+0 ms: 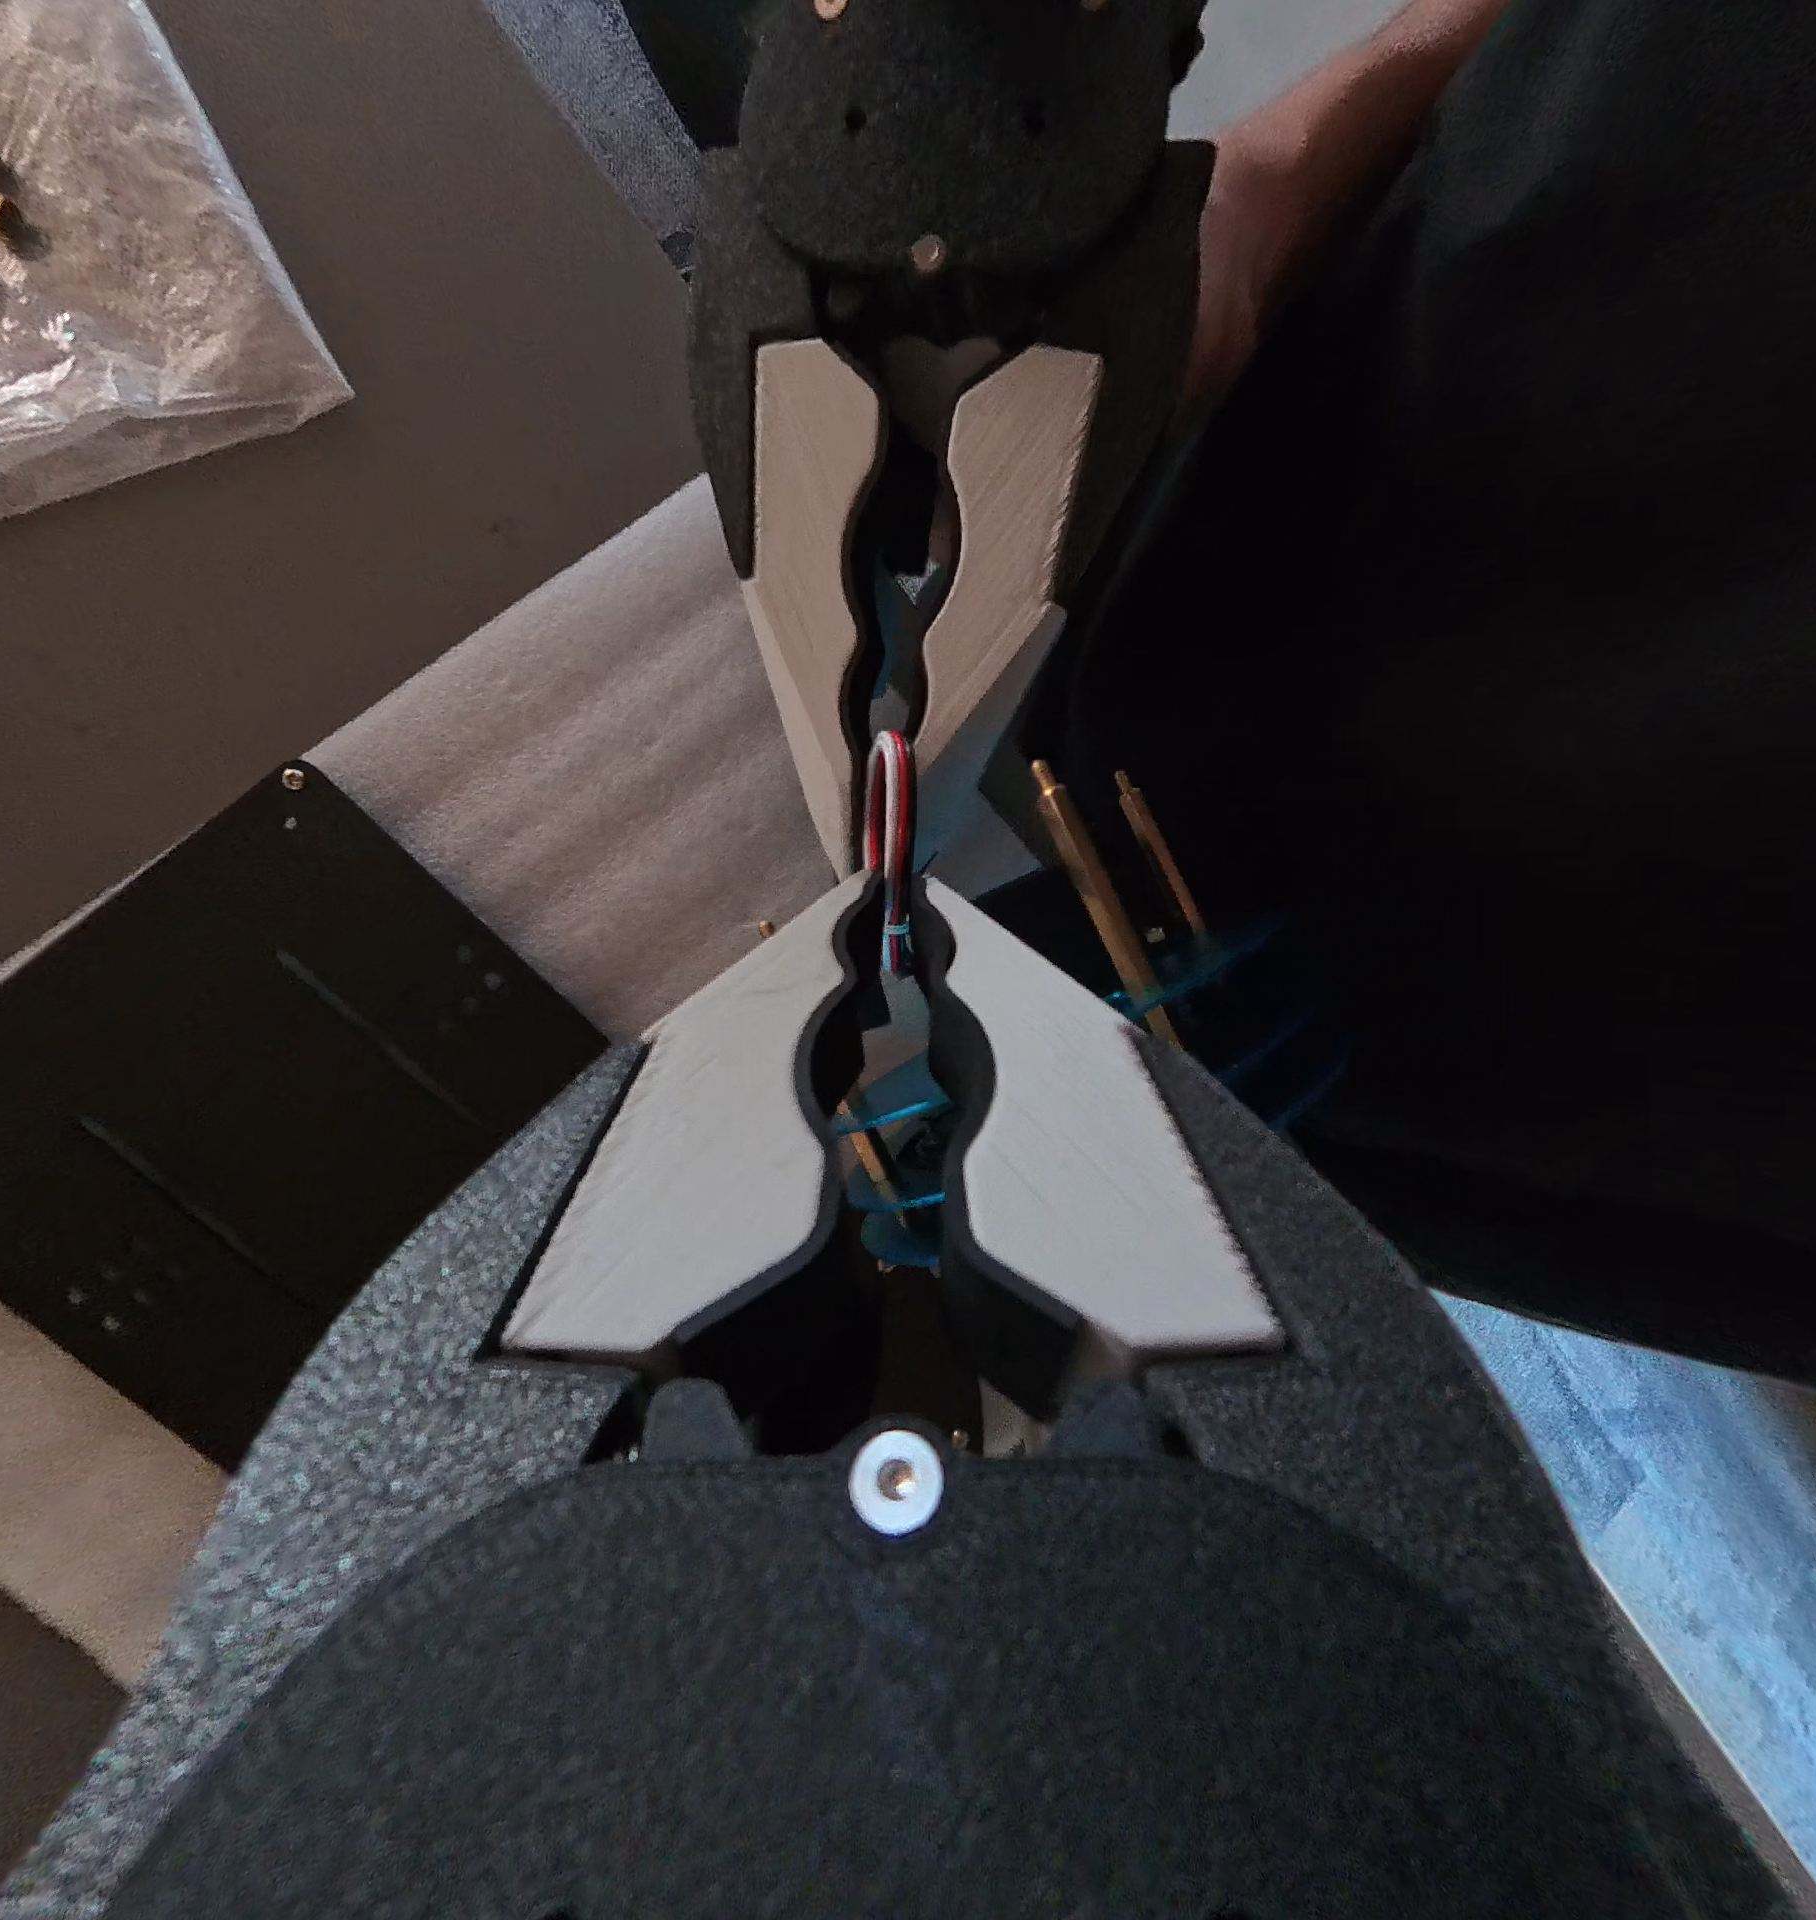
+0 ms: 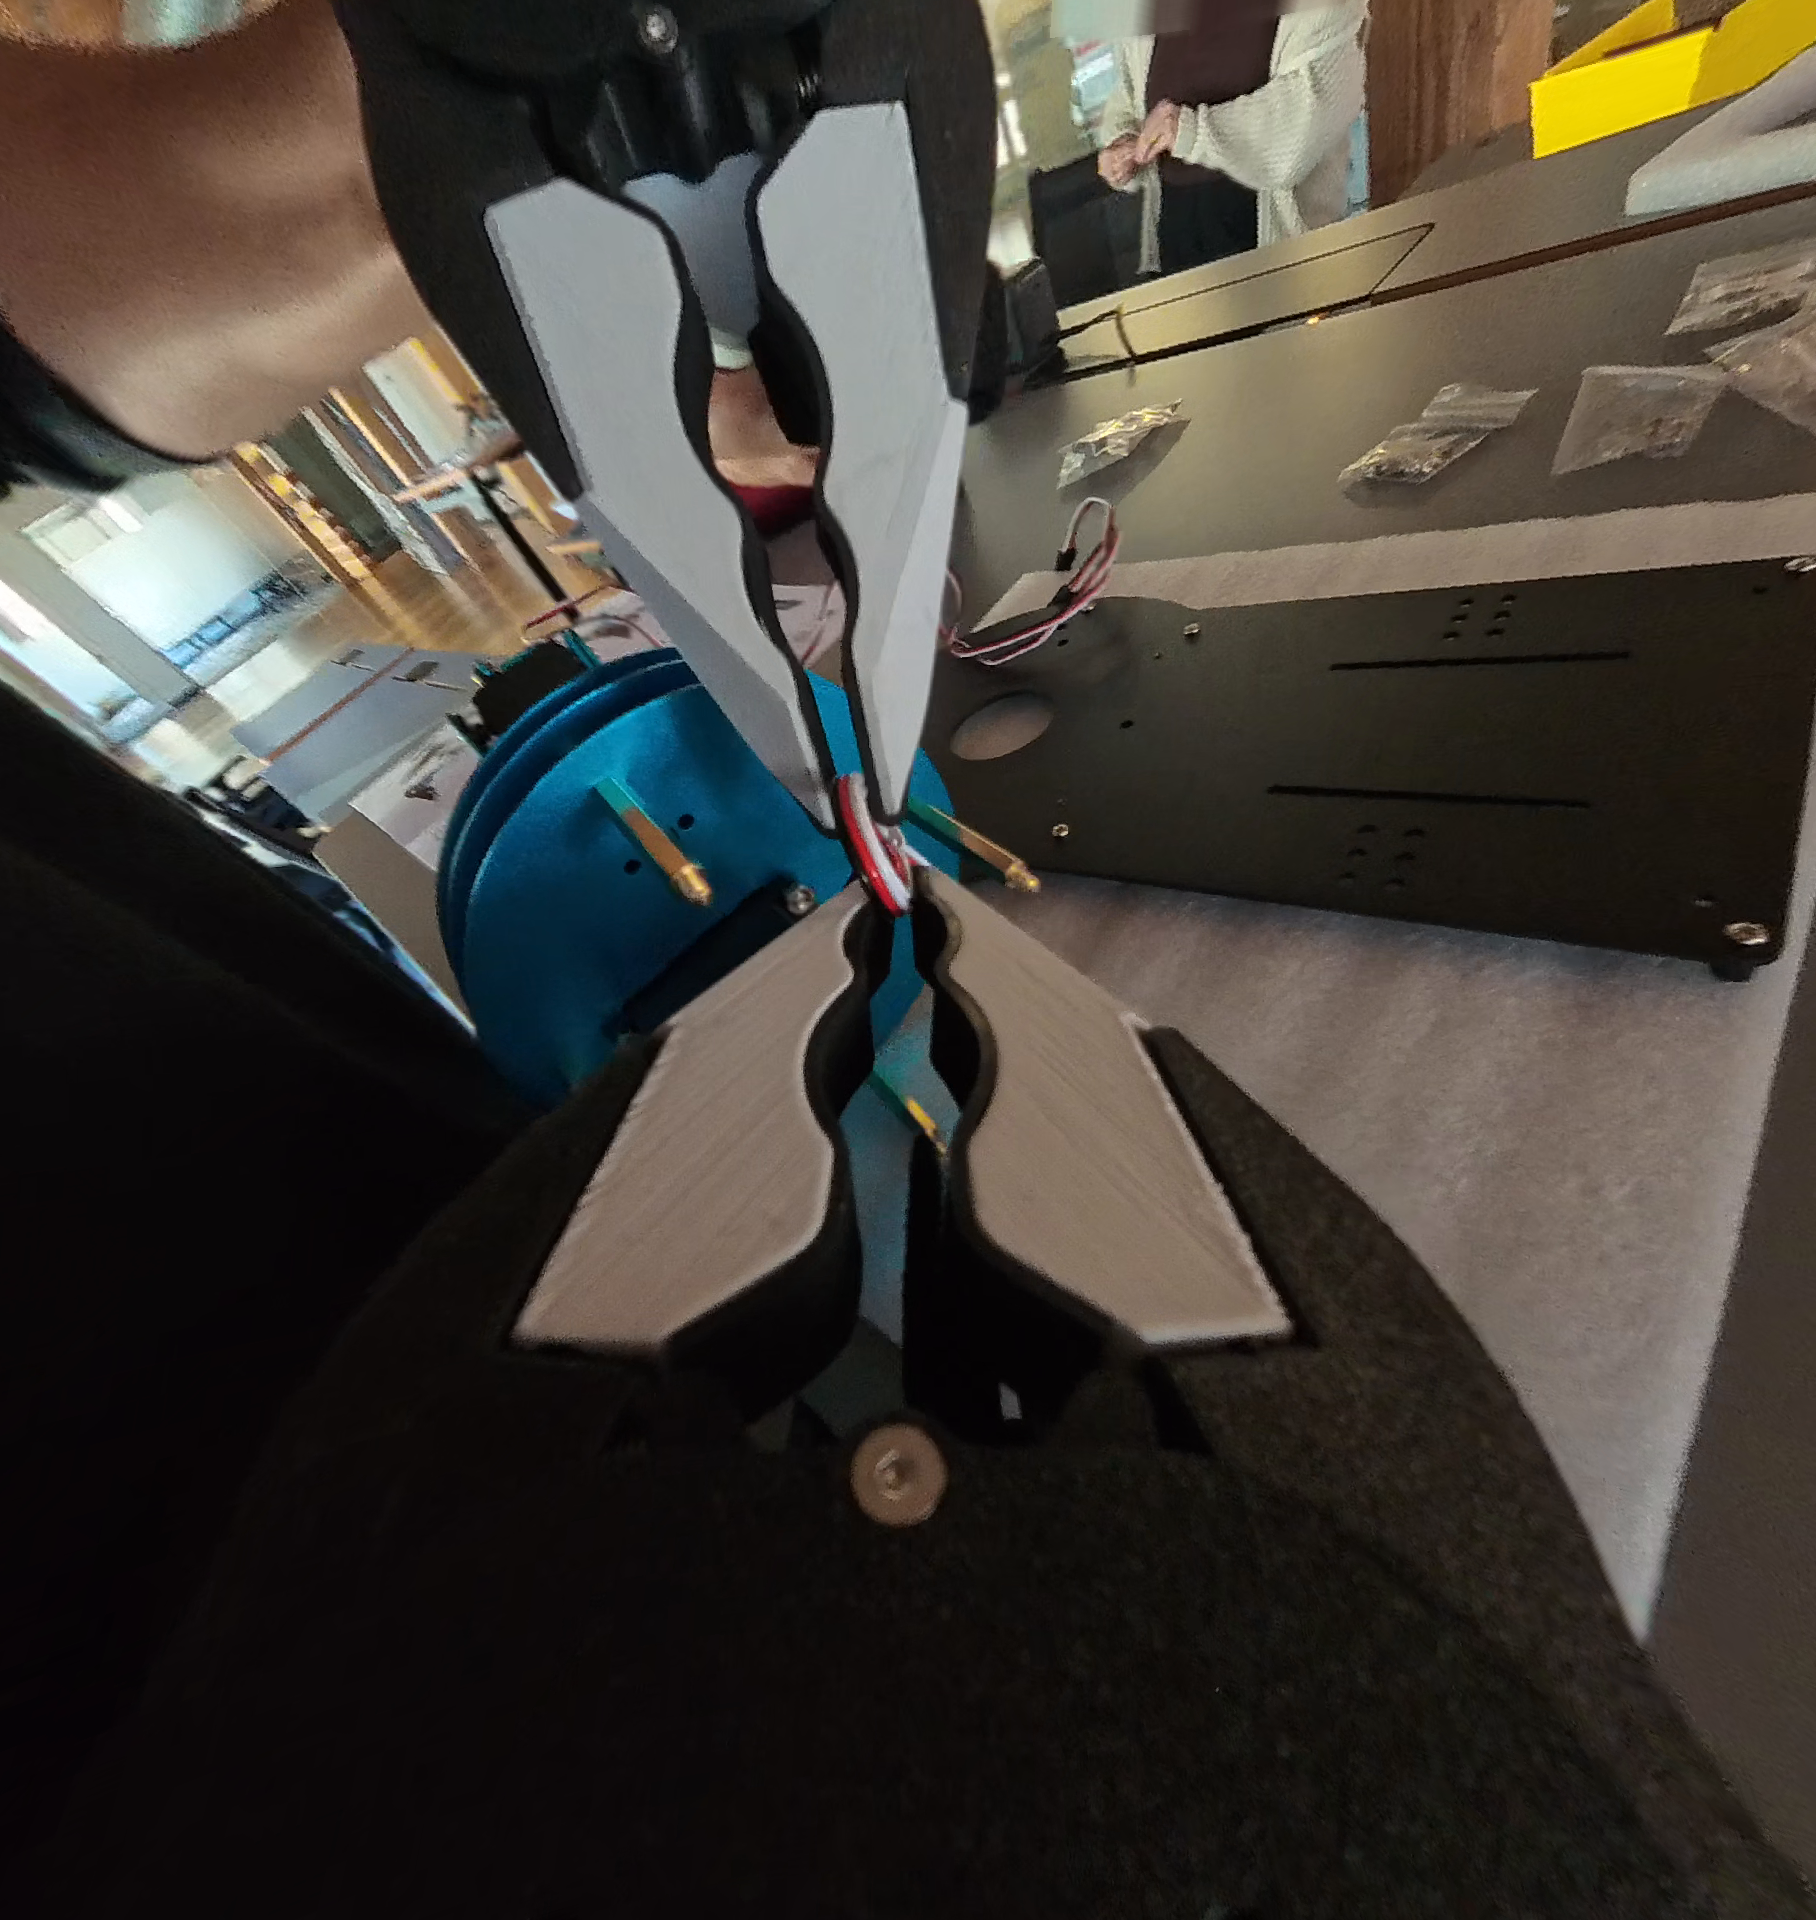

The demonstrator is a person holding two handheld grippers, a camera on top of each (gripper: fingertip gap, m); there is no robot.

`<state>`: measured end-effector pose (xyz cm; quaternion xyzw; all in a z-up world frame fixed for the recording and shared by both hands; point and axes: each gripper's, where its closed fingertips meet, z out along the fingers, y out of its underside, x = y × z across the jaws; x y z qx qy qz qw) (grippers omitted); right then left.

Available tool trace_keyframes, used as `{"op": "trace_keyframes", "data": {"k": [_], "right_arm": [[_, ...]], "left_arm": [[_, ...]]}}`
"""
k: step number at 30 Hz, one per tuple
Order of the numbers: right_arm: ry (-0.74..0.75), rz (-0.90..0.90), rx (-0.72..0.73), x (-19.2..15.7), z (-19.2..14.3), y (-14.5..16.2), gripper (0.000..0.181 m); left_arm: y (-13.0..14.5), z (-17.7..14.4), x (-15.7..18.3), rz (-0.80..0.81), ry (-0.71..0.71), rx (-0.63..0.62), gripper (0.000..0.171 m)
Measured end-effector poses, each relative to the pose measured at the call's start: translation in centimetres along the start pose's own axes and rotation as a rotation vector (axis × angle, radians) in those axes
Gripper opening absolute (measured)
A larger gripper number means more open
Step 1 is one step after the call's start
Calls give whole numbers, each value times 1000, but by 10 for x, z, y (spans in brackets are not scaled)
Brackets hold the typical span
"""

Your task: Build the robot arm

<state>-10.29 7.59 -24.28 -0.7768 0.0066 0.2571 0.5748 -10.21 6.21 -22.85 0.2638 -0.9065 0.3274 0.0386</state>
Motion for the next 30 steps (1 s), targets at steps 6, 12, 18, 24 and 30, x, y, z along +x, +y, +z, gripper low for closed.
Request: {"op": "trace_keyframes", "data": {"k": [6,12,18,24,30], "right_arm": [[-72,93,52,-2,1,-4,2],[2,-79,-58,-2,4,-1,2],[-57,-83,-23,0,2,-1,7],[-159,-123,17,-5,4,-8,12],[-224,-145,-11,-8,12,-11,7]], "left_arm": [[-2,-1,-3,-119,-13,58,3],[-5,4,-3,-56,-96,-63,16],[-1,-5,0,-48,-125,-66,3],[5,-13,0,-155,-138,23,3],[8,-16,3,-193,-154,48,3]]}}
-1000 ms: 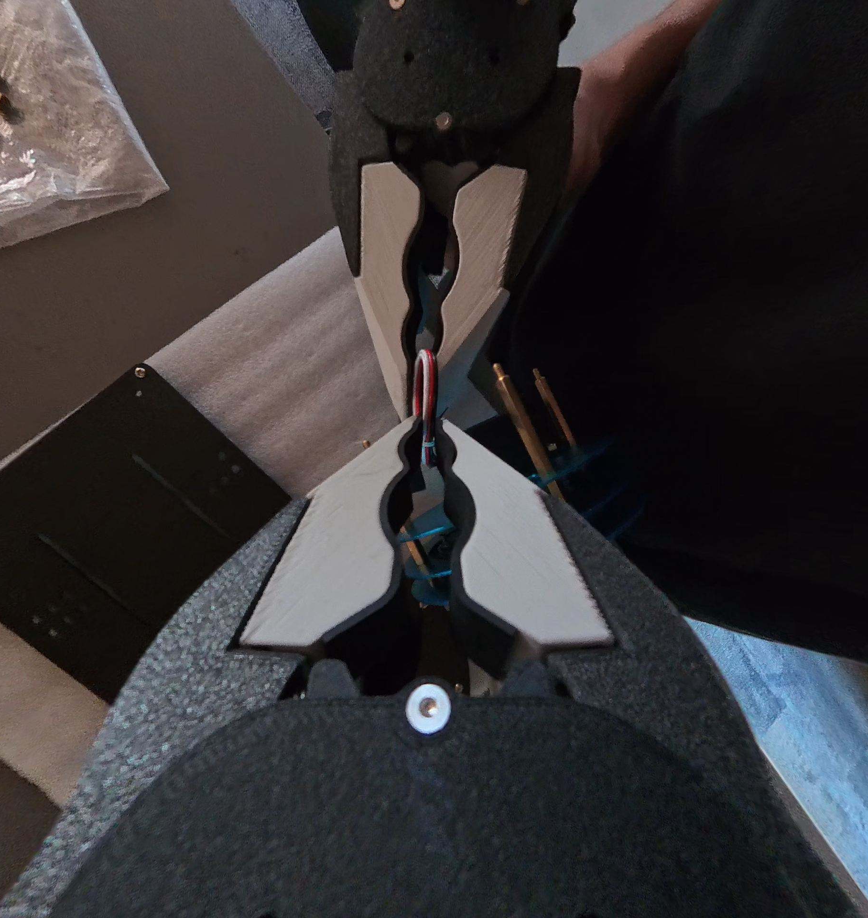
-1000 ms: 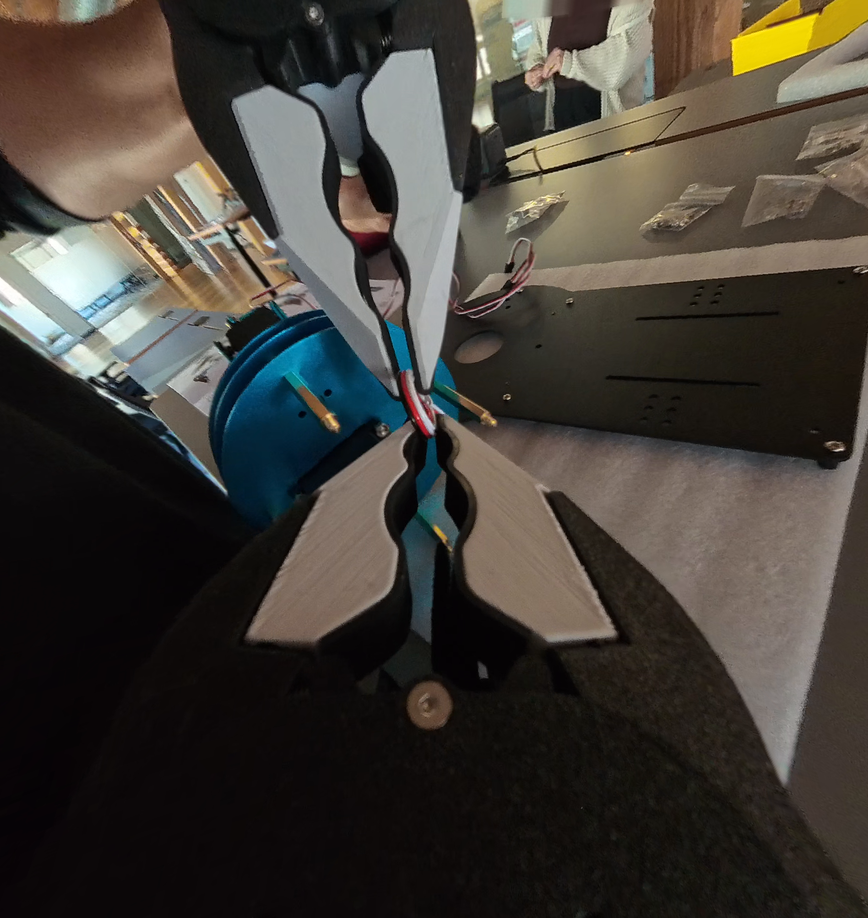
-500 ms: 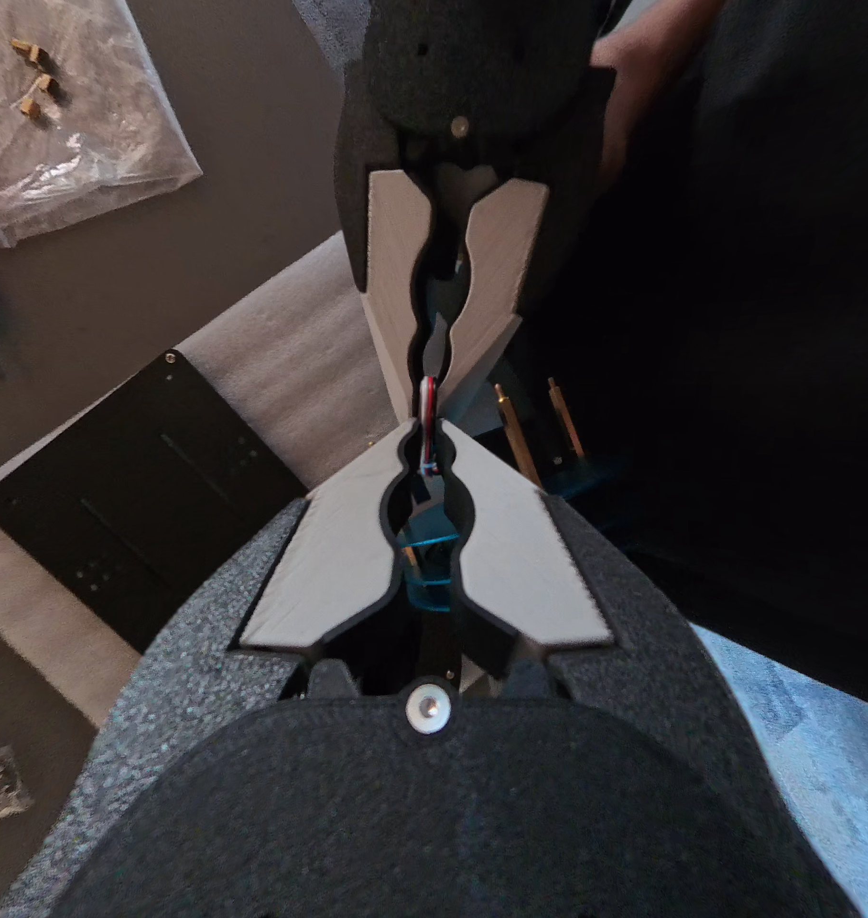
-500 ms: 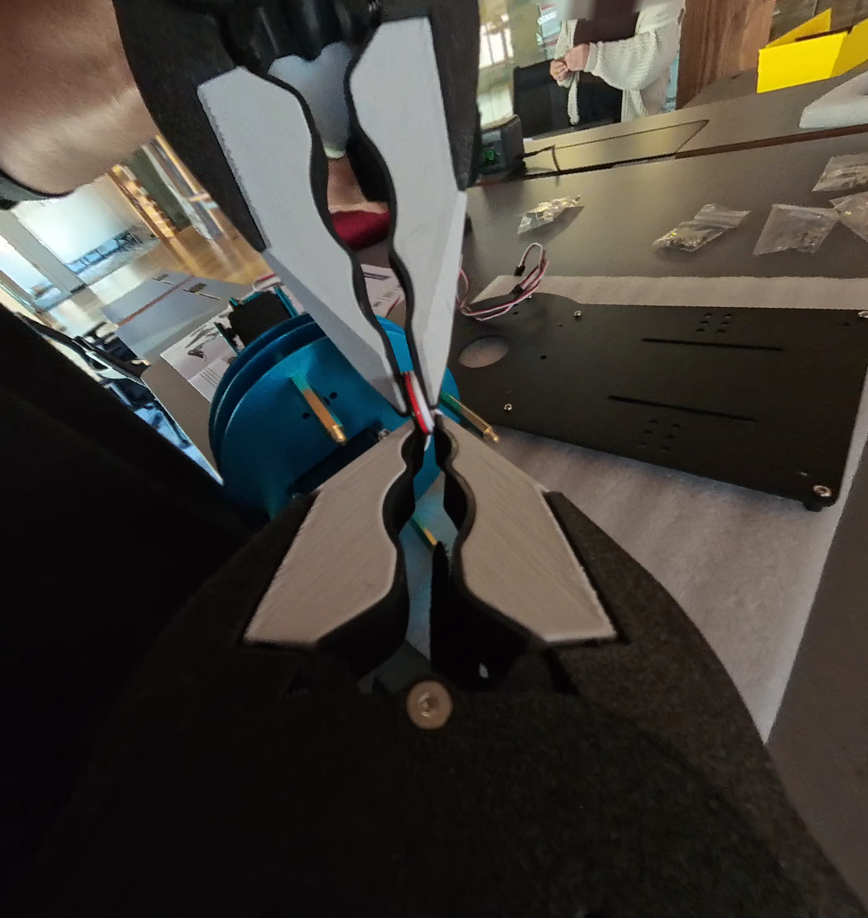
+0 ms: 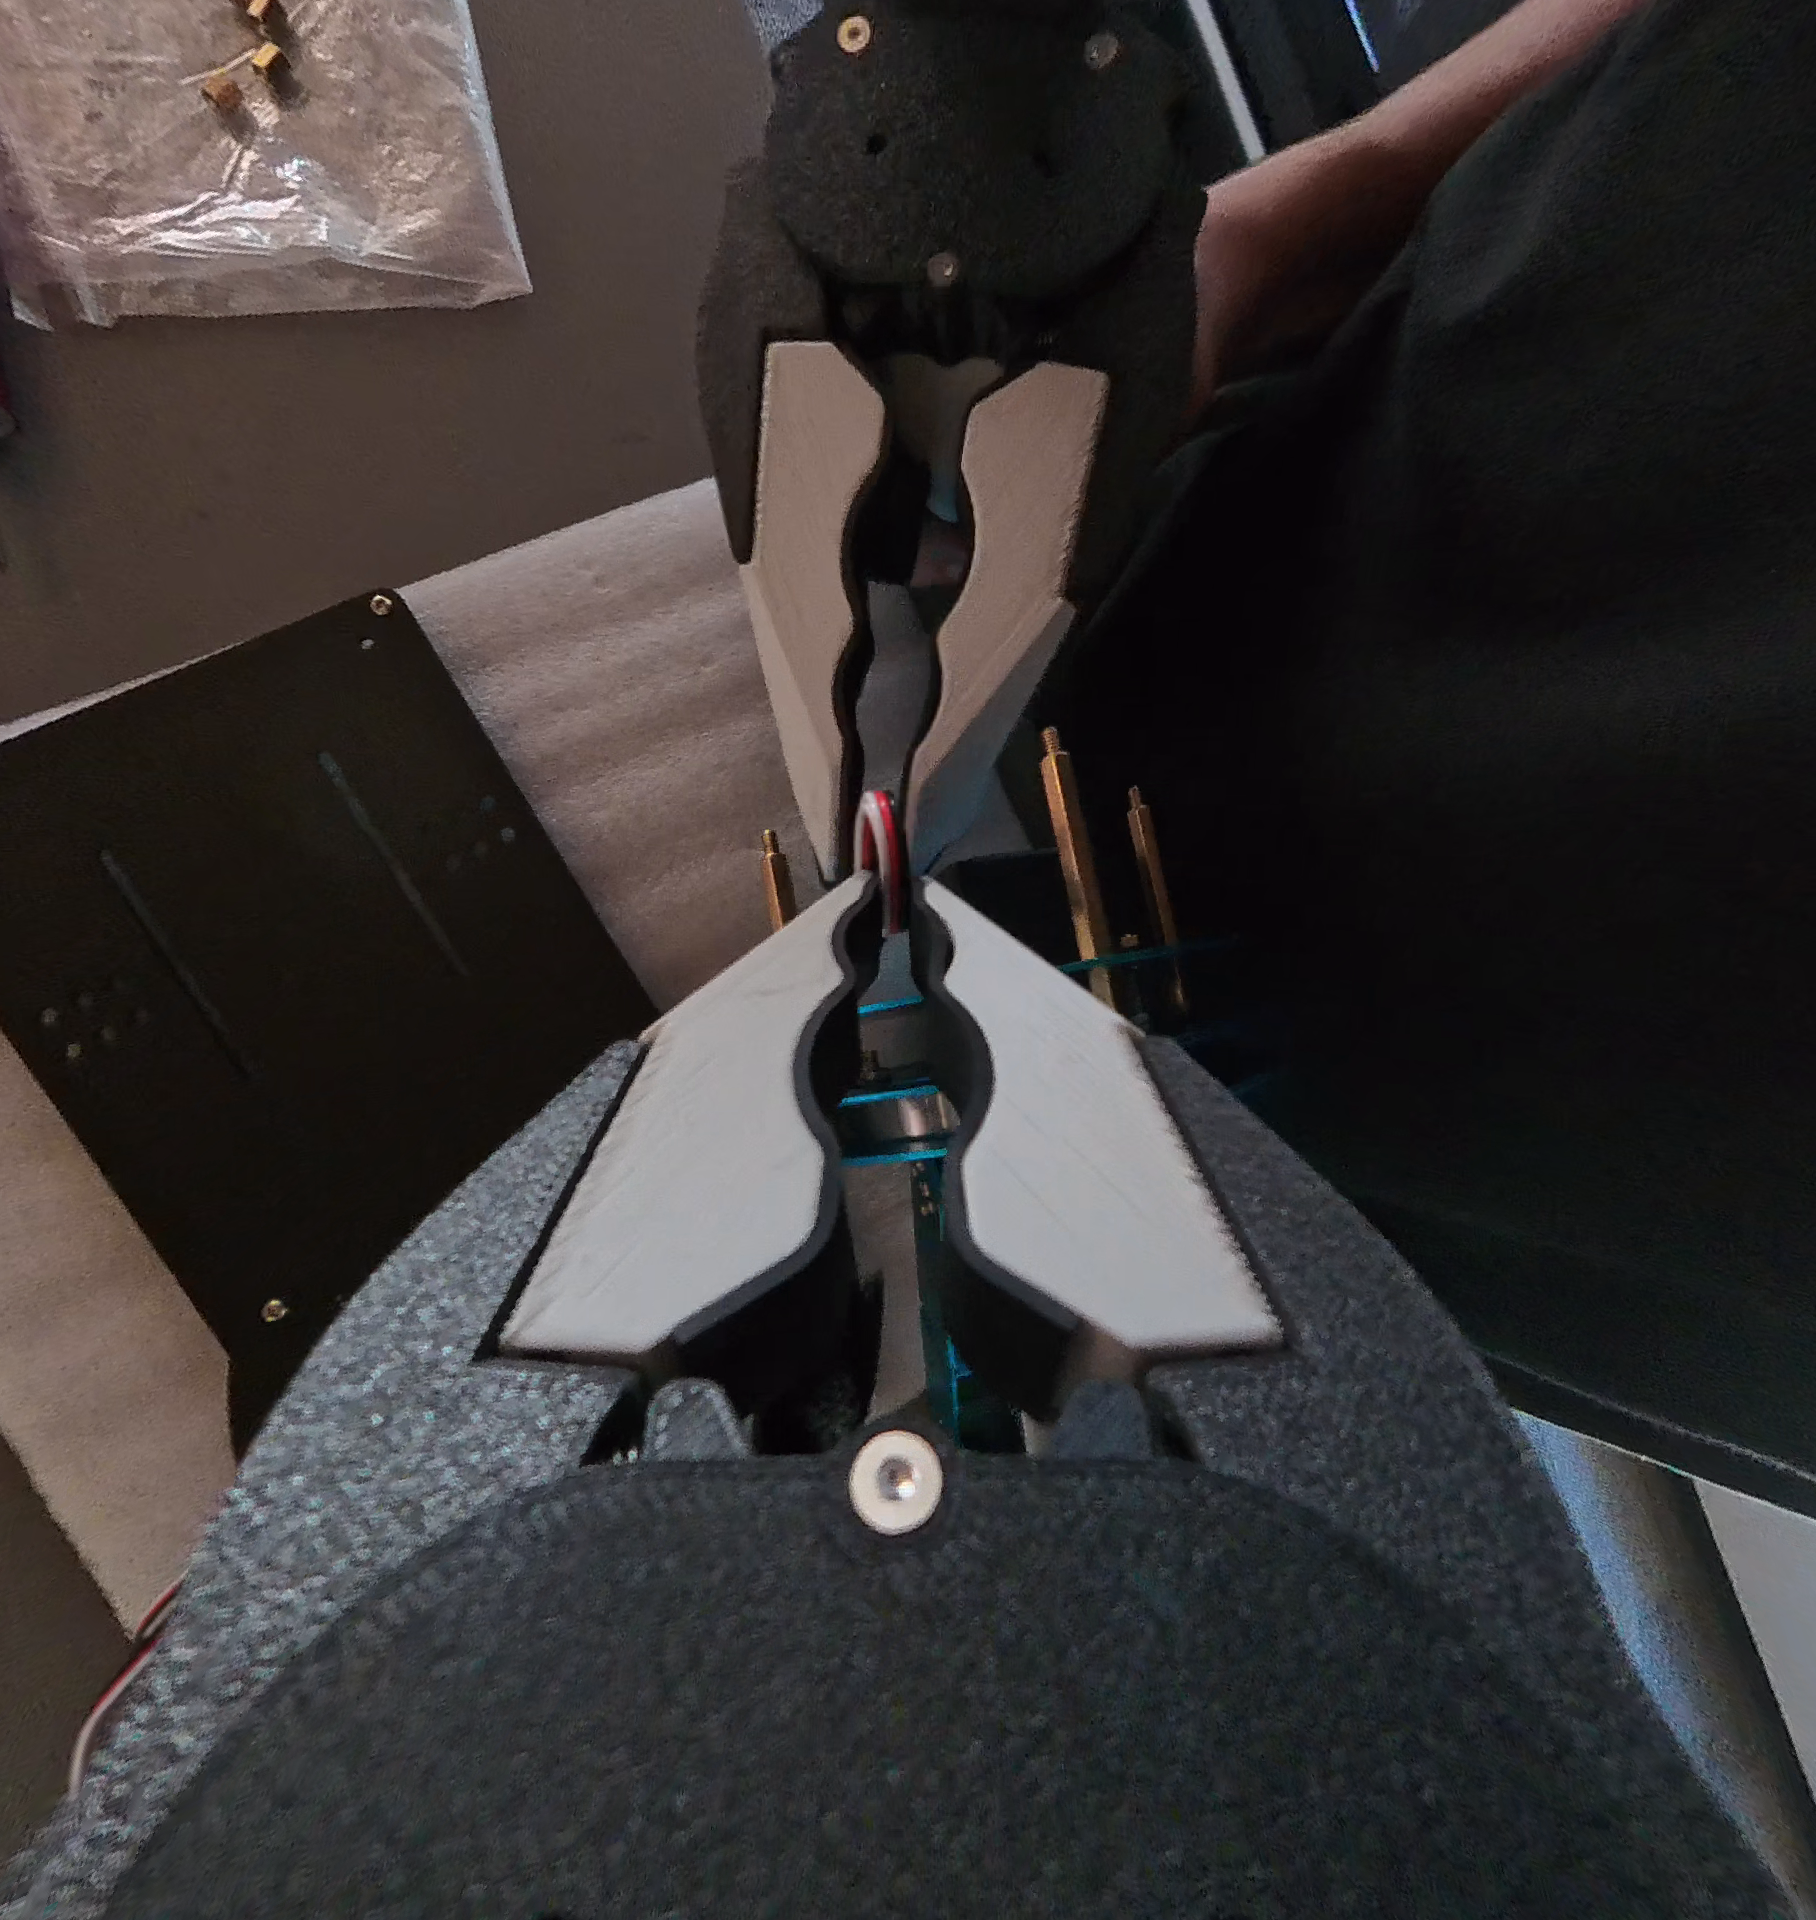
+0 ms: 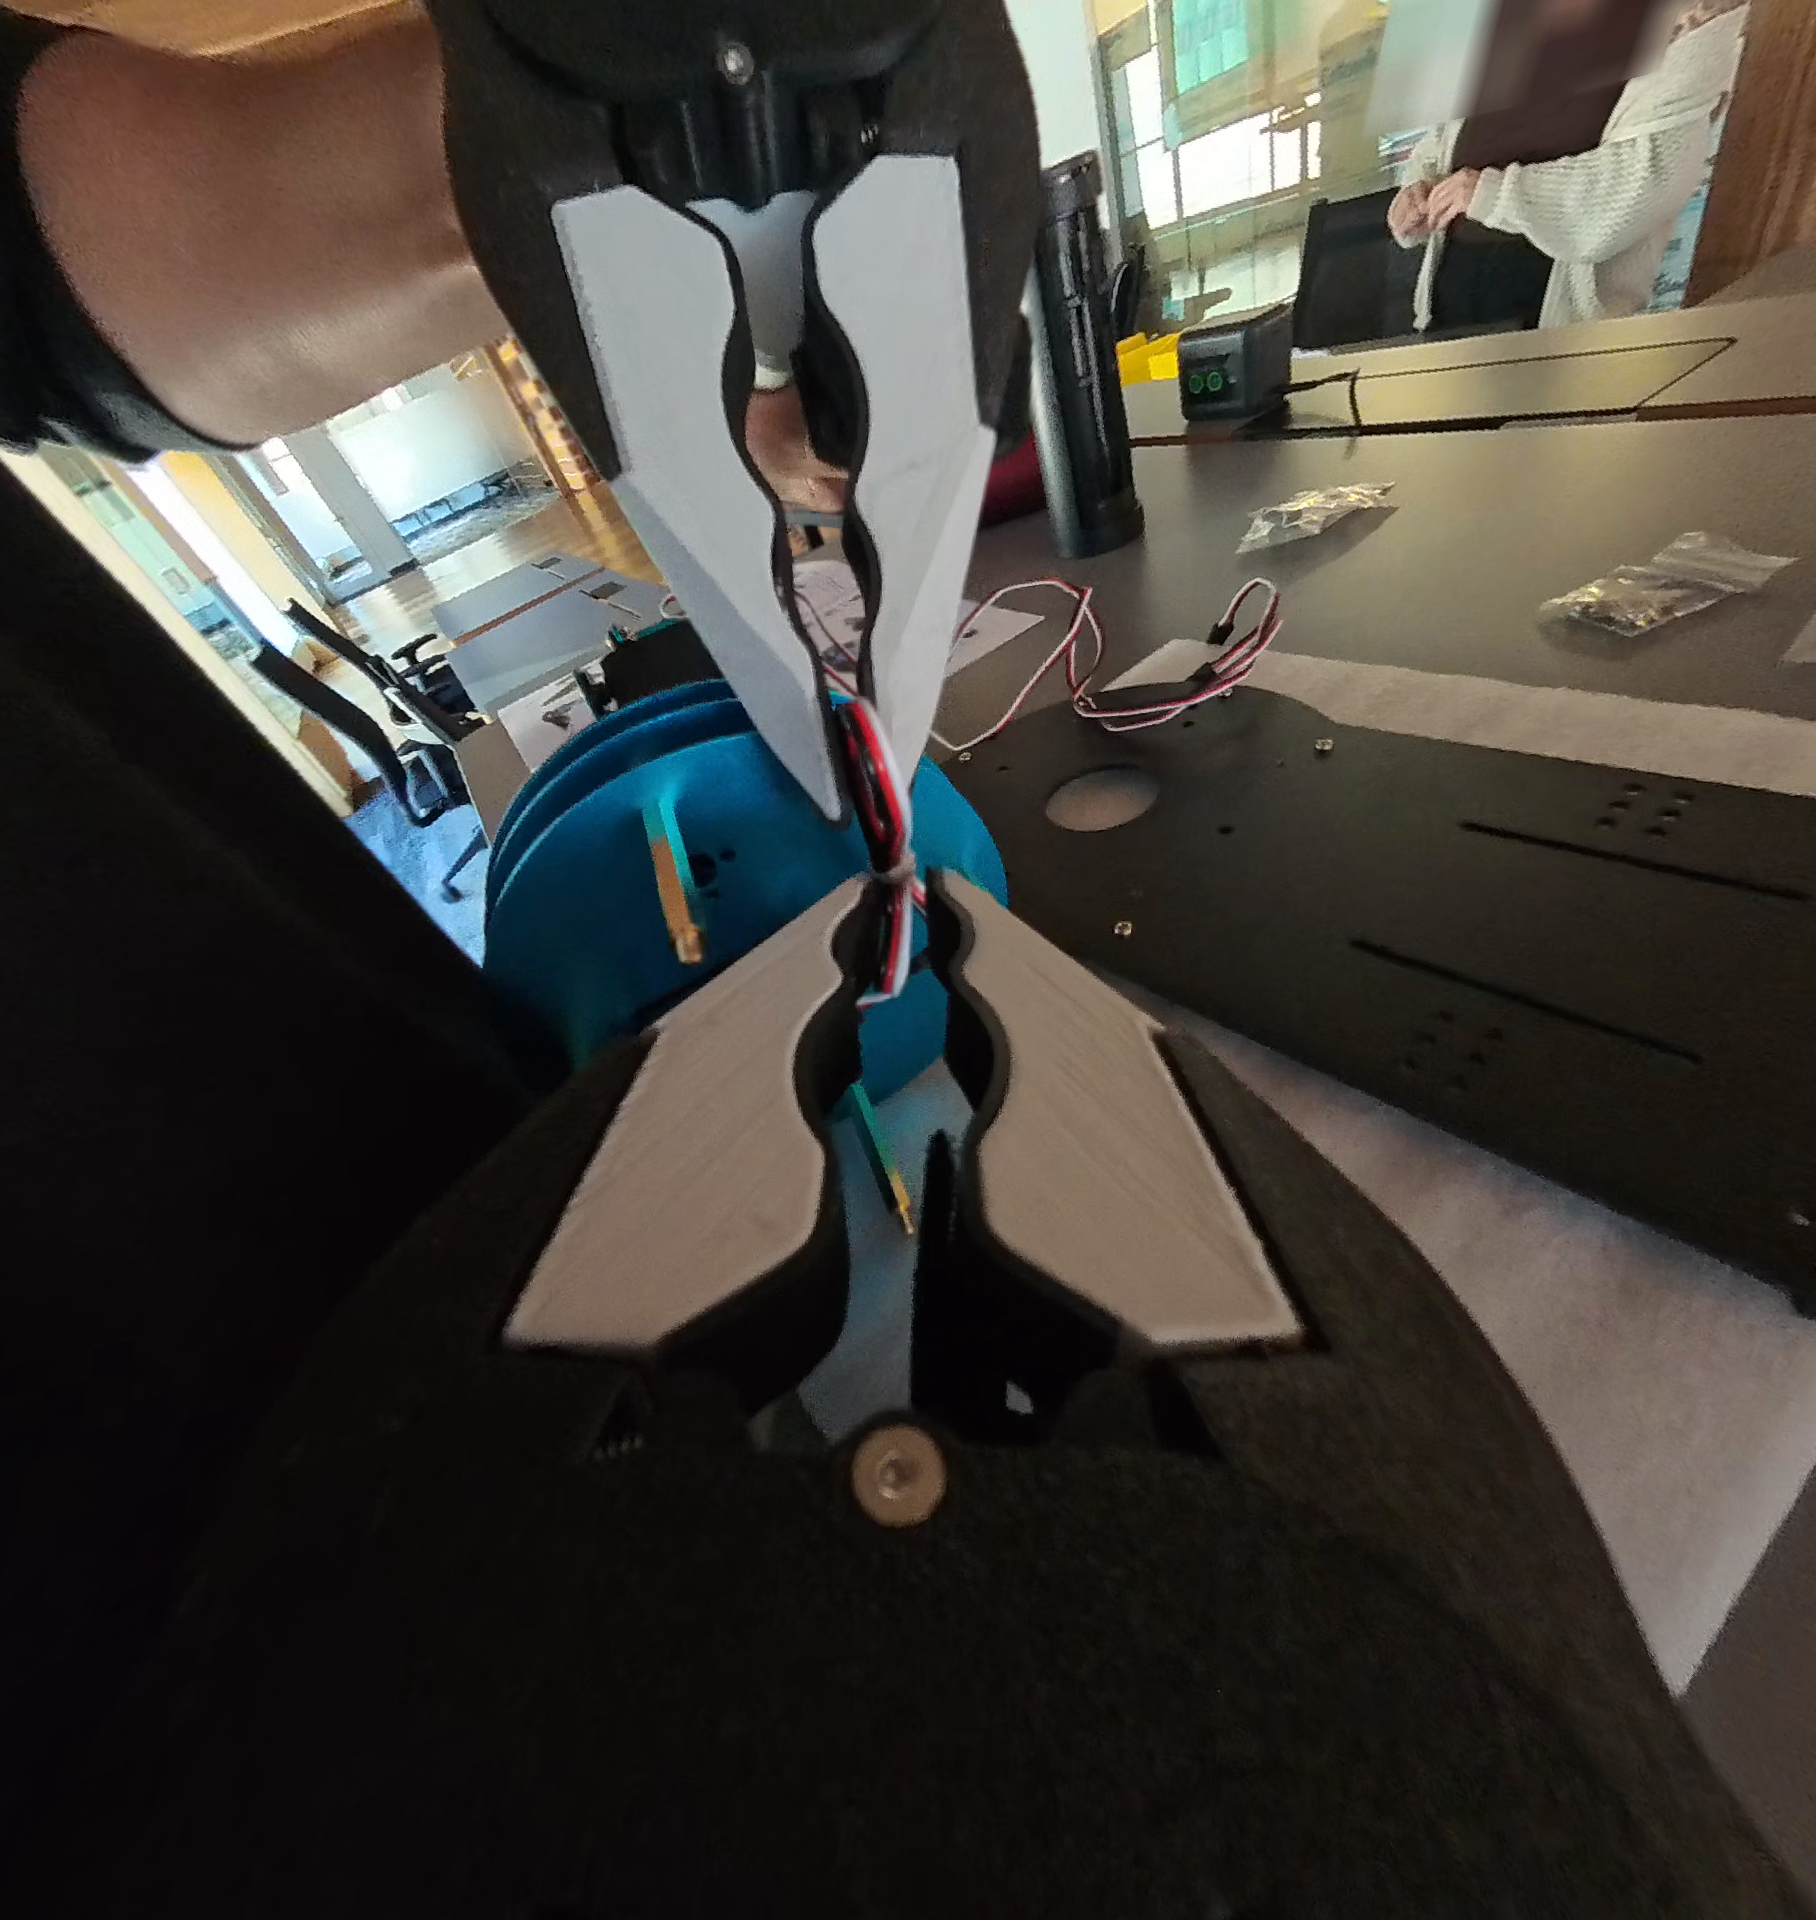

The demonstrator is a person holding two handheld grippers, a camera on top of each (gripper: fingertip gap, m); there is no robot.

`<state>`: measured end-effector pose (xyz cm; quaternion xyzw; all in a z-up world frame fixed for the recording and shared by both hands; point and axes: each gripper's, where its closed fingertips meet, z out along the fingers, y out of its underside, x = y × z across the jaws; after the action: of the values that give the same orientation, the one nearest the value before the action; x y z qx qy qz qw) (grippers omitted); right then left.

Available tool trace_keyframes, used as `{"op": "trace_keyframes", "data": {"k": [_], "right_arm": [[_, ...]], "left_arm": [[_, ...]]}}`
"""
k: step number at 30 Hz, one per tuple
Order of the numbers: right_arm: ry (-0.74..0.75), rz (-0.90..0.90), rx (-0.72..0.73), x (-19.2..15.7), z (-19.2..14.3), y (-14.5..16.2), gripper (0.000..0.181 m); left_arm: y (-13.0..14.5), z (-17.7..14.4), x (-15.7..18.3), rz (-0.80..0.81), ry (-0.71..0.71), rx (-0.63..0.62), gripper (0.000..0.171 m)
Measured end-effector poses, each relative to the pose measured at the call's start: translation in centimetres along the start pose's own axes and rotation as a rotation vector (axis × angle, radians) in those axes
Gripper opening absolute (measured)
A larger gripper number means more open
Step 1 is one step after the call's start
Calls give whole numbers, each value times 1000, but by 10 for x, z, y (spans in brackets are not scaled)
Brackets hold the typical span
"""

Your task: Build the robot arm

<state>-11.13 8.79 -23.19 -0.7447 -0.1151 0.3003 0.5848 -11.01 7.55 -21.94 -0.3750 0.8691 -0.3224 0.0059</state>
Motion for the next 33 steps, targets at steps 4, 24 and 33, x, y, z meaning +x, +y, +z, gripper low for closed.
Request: {"op": "trace_keyframes", "data": {"k": [4,24,33], "right_arm": [[-29,-19,-10,-3,0,0,3],[-90,-78,-201,14,-10,10,0],[-258,-95,-177,-1,-13,0,20]], "left_arm": [[1,-1,2,2,-5,-5,3],[2,-2,10,111,-40,-55,3],[-2,0,8,85,-71,-43,3]]}}
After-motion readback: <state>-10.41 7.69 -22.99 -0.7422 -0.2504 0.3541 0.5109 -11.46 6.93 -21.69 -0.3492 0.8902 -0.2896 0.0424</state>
